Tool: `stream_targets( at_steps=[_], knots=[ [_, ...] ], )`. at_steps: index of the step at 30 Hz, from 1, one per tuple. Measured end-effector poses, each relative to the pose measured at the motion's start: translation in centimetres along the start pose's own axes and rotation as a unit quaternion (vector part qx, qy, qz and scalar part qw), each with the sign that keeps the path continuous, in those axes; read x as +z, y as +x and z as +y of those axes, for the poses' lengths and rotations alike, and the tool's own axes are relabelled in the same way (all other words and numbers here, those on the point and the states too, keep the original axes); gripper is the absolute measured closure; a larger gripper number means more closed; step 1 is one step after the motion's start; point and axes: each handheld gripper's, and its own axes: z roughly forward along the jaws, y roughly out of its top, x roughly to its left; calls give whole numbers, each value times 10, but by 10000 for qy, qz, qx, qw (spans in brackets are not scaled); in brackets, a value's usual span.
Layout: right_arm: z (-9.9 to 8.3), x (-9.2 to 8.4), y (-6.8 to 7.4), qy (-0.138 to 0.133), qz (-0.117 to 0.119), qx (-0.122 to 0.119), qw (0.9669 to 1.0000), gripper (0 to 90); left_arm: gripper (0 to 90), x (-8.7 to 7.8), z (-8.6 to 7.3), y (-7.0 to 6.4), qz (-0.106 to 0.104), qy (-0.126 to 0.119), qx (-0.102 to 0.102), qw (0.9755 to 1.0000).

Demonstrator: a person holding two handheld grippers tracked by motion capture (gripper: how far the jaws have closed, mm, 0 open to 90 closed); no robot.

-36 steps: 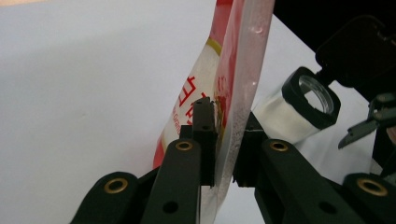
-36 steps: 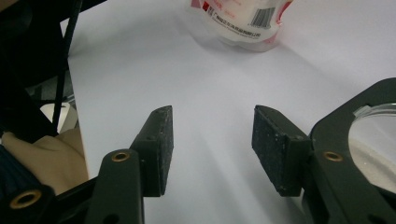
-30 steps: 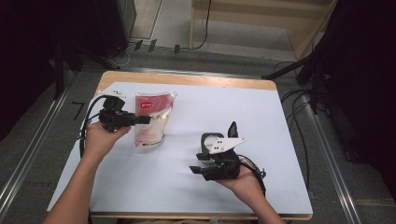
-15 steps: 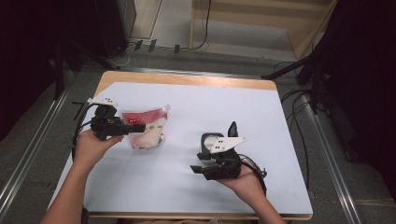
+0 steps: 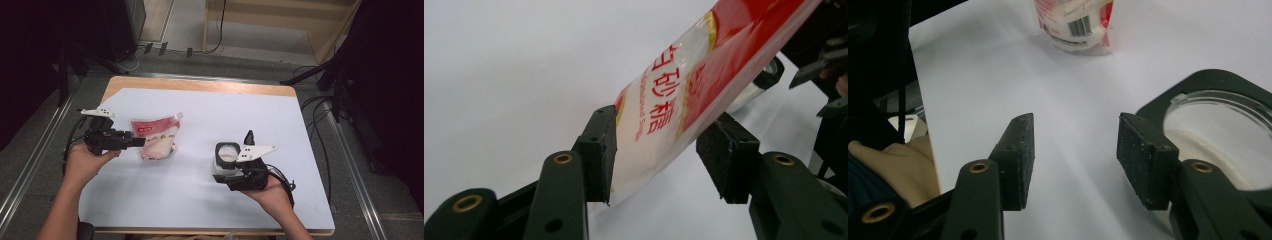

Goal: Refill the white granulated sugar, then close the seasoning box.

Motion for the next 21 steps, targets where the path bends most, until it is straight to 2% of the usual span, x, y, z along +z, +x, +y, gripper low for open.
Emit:
stream_targets(
  at_steps=[1, 5, 8, 12, 21],
  knots=[
    [-1, -1, -1, -2, -8, 14, 10000, 501, 496, 0, 0, 1, 17, 37, 39, 10000],
    [-5, -4, -3, 7, -18, 72, 10000, 504, 487, -1, -2, 3, -11, 70, -67, 10000],
    [-7, -5, -3, 72, 9, 44, 10000, 510, 486, -3, -3, 5, -43, 17, -30, 10000],
    [-7, -7, -6, 57, 42, 79, 9999, 523, 484, -9, -5, 8, -80, -87, -102, 9999],
    [-11, -19, -11, 75, 43, 142, 9999, 532, 481, -13, -7, 10, -71, -69, -133, 9999]
  ],
)
